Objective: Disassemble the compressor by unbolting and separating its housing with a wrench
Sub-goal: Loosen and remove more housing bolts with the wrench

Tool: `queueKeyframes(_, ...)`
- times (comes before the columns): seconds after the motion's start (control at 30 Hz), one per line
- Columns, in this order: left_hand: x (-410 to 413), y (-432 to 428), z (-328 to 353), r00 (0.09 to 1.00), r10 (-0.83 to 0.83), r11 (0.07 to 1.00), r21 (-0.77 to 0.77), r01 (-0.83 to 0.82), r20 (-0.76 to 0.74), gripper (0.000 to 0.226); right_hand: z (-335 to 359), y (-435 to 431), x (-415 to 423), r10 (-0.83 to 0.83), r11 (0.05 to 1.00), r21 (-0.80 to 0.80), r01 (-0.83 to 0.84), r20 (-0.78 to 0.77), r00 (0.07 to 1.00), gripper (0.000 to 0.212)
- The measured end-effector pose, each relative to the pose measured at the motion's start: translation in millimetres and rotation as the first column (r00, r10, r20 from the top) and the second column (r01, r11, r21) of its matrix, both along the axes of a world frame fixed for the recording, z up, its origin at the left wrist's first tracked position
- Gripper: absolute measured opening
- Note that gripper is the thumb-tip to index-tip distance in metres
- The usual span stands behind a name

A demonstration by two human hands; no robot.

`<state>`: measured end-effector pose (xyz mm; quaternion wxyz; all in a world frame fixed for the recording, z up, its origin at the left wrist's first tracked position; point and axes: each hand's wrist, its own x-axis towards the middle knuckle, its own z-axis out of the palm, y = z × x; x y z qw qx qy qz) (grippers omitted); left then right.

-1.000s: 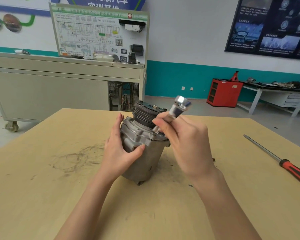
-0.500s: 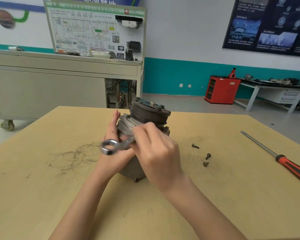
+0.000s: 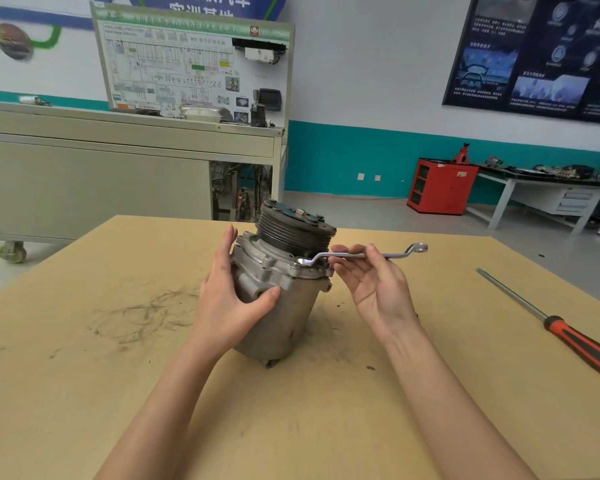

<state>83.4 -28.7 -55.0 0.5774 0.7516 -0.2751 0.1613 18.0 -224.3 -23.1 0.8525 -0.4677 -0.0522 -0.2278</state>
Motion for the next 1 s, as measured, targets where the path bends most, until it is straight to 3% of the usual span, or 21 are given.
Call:
queueKeyframes(0.1,-0.8,-0.5,0.4,1.000,0.012,1.000,0.002,-0.012,0.008,0.094,12.2,4.9,-8.9,-0.236,0.903,-0.328,0.277,0.160,0.958,0.034)
queueKeyframes(0.2,-0.5,-1.6,-0.2,1.000,0.017,1.000,-0.004,-0.017,0.021,0.092,35.7,20.1,-20.7,-0.289,0.676,-0.564,0.474,0.389,0.875,0.027)
queueKeyframes(0.27,0.5,-1.6,-1.1,1.000,0.018,1.000,-0.011,-0.018,0.023,0.093,47.5,34.3,-25.7,-0.262,0.464,-0.652,0.600,0.546,0.796,0.021)
queueKeyframes(0.4,0.6,-2.9,-1.7,1.000,0.019,1.000,-0.020,-0.019,0.011,0.094,50.2,60.8,-27.8,-0.153,-0.014,-0.600,0.800,0.792,0.591,0.033)
queueKeyframes(0.5,4.0,-3.8,-2.6,0.999,0.014,1.000,-0.029,-0.013,0.038,0.093,44.2,74.4,-27.9,-0.072,-0.245,-0.499,0.831,0.865,0.497,0.030)
queueKeyframes(0.57,5.1,-3.3,-4.6,0.999,0.004,0.999,-0.034,-0.003,0.048,0.090,37.9,78.2,-28.1,-0.062,-0.316,-0.445,0.838,0.891,0.450,0.030)
queueKeyframes(0.73,6.9,-11.4,-1.2,0.999,-0.032,0.987,-0.156,0.028,-0.025,0.093,22.2,76.8,-25.3,-0.071,-0.291,-0.364,0.885,0.930,0.359,0.021)
queueKeyframes(0.8,8.4,-10.0,-0.4,1.000,-0.020,0.992,-0.121,0.018,-0.016,0.097,18.4,69.1,-23.0,-0.051,-0.211,-0.372,0.904,0.928,0.370,0.024)
queueKeyframes(0.83,8.5,-7.7,-2.1,1.000,-0.003,0.997,-0.075,0.005,0.017,0.097,15.7,62.8,-21.9,-0.078,-0.104,-0.414,0.904,0.910,0.408,0.028)
queueKeyframes(0.87,6.9,-4.9,-3.1,0.999,0.011,0.999,-0.039,-0.009,0.040,0.097,13.0,55.4,-22.2,-0.147,0.069,-0.479,0.875,0.863,0.484,0.031)
queueKeyframes(0.9,5.3,-2.4,-3.6,0.999,0.014,1.000,-0.016,-0.013,0.042,0.095,10.9,47.0,-23.7,-0.245,0.300,-0.529,0.794,0.762,0.600,0.032)
queueKeyframes(0.97,1.9,-0.9,-4.0,1.000,0.013,1.000,-0.007,-0.013,0.024,0.093,6.6,29.3,-24.1,-0.316,0.751,-0.443,0.489,0.410,0.856,0.031)
queueKeyframes(1.0,0.3,-1.9,-2.5,1.000,0.015,1.000,-0.005,-0.015,0.018,0.093,4.7,20.6,-21.4,-0.261,0.885,-0.328,0.329,0.235,0.936,0.032)
